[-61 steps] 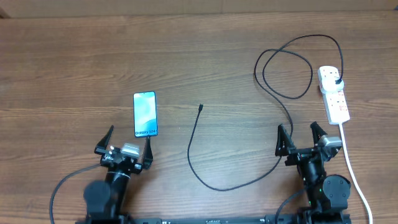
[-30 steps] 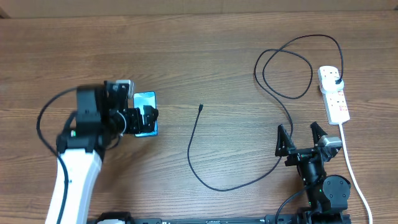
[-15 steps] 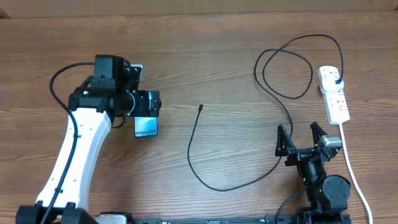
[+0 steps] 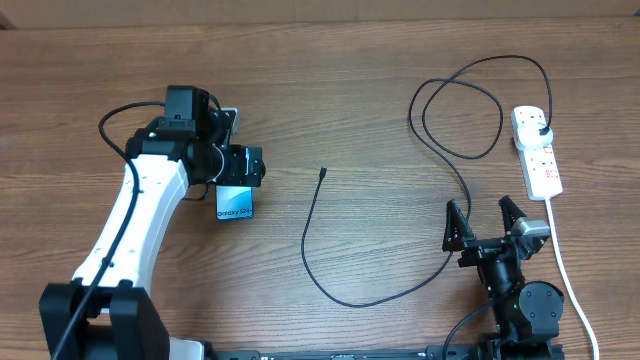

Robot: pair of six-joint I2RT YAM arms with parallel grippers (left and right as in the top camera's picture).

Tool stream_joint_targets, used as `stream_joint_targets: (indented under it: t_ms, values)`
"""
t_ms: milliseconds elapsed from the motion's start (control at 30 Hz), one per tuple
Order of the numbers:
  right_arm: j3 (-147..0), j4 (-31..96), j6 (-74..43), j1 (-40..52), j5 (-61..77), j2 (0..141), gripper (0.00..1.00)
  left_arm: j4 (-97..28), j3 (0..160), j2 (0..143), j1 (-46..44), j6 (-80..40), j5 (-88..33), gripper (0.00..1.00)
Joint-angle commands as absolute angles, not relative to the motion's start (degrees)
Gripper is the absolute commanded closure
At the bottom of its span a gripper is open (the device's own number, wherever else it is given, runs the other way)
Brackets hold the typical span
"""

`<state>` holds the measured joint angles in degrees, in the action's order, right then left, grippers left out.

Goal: Plug charger to phone and switch on socket
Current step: 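Lower the left gripper and grasp the phone by its sides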

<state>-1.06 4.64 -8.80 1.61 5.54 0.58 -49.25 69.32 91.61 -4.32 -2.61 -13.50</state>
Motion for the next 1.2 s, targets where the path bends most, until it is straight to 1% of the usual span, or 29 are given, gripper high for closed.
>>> stream_joint_targets:
  t_ms: [0,200,333,467,600,767,1167]
  values:
    - [-0.4,4.4,-8.9,2.0,5.2,0.2,0.00,-47.9,70.3,93.8,-4.6,-3.1,-14.4,0.00]
    - [-0.4,4.4,-8.9,2.0,5.2,0.2,0.00,-46.5,70.3,98.4,-5.4,-6.8,-9.5,0.03]
    - [-0.4,4.4,-8.9,2.0,5.2,0.2,0.00,-46.5,70.3,99.9,-7.2,-9.5,-3.8,0.03]
    - [-0.4,4.4,-8.9,2.0,5.2,0.2,0.00,-45.8,70.3,101.4,-8.1,-14.2,1.3,0.00]
    - [-0.4,4.4,-8.9,2.0,5.2,0.2,0.00,-44.6,70.3,103.7,-7.4,-16.9,1.7,0.00]
    - [-0.4,4.4,-8.9,2.0,5.2,0.2,0.00,-43.7,70.3,106.4,-6.3,-16.9,1.5,0.00]
    - [-0.4,4.4,-8.9,2.0,5.2,0.2,0.00,-43.1,70.3,107.6,-5.9,-11.7,0.0,0.00]
